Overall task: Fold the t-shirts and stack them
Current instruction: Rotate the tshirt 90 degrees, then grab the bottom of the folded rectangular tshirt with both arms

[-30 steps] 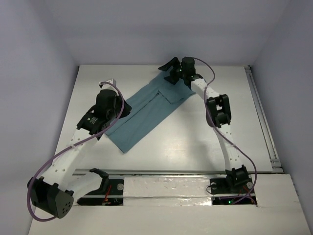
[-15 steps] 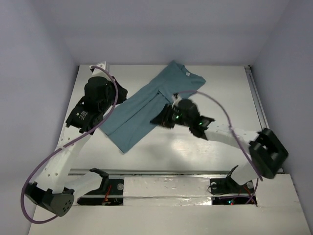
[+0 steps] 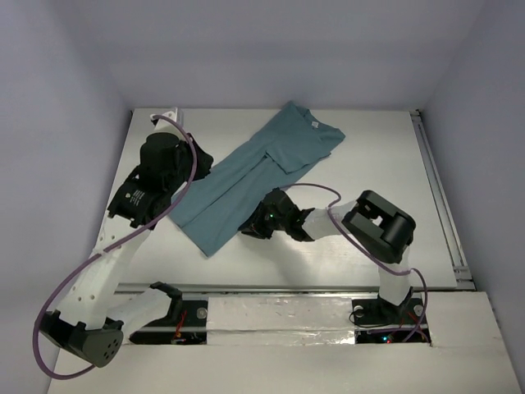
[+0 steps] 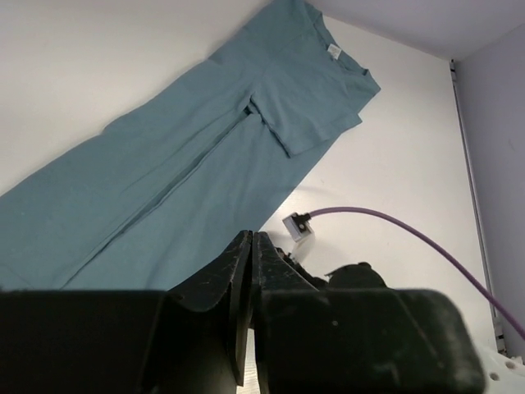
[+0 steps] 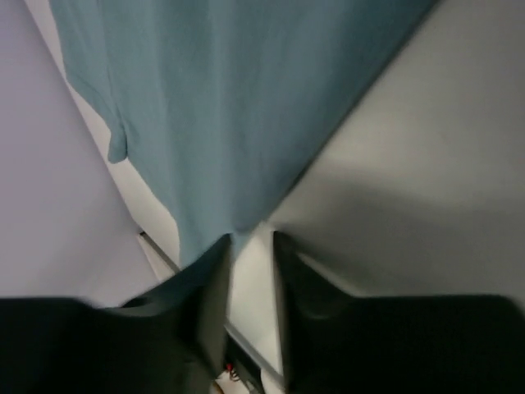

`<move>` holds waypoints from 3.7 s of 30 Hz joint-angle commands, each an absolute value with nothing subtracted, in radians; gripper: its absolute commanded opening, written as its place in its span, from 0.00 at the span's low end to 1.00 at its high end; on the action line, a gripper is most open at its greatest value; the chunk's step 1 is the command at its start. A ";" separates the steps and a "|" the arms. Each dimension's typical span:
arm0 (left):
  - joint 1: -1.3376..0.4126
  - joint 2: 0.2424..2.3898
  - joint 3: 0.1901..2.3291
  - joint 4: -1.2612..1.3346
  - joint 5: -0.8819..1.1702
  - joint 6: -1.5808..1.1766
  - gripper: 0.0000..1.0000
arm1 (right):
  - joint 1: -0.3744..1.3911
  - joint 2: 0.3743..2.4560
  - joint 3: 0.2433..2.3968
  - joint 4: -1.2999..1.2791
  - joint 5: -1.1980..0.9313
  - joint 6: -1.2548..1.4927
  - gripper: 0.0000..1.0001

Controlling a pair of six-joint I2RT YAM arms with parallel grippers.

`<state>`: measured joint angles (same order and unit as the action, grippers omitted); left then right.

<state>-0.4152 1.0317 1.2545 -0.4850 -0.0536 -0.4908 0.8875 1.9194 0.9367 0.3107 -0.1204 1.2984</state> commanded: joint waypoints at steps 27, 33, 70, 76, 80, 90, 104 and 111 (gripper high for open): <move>-0.380 1.743 1.355 -0.171 0.021 -0.325 0.45 | 0.608 0.890 0.596 -0.641 0.093 1.014 0.39; -0.342 2.110 1.730 -0.173 0.193 -0.334 0.38 | 0.607 0.865 0.658 -0.624 0.078 0.963 0.00; -0.187 2.504 1.976 0.288 0.221 -0.804 0.00 | 0.607 0.882 0.592 -0.664 -0.035 0.904 0.02; -0.156 2.320 1.721 0.350 0.196 -0.755 0.56 | 0.607 0.883 0.604 -0.657 -0.047 0.887 0.28; -0.137 2.104 1.486 0.293 0.109 -0.640 0.71 | 0.607 0.916 0.592 -0.612 -0.112 0.874 0.44; -0.234 1.373 0.720 -0.133 0.103 -0.632 0.41 | 0.629 0.962 0.448 -0.292 -0.242 0.926 0.00; -0.460 0.905 0.471 -0.542 0.245 -0.873 0.54 | 0.808 0.992 0.287 -0.035 -0.187 1.164 0.58; -0.595 0.996 0.500 -0.526 0.184 -0.900 0.54 | 0.818 1.011 0.261 -0.015 -0.163 1.199 0.53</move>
<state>-0.5663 0.9951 0.4843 -0.5087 0.2089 -0.8707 0.8047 1.0145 0.2787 -0.0803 -0.2020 1.1591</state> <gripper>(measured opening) 0.538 0.533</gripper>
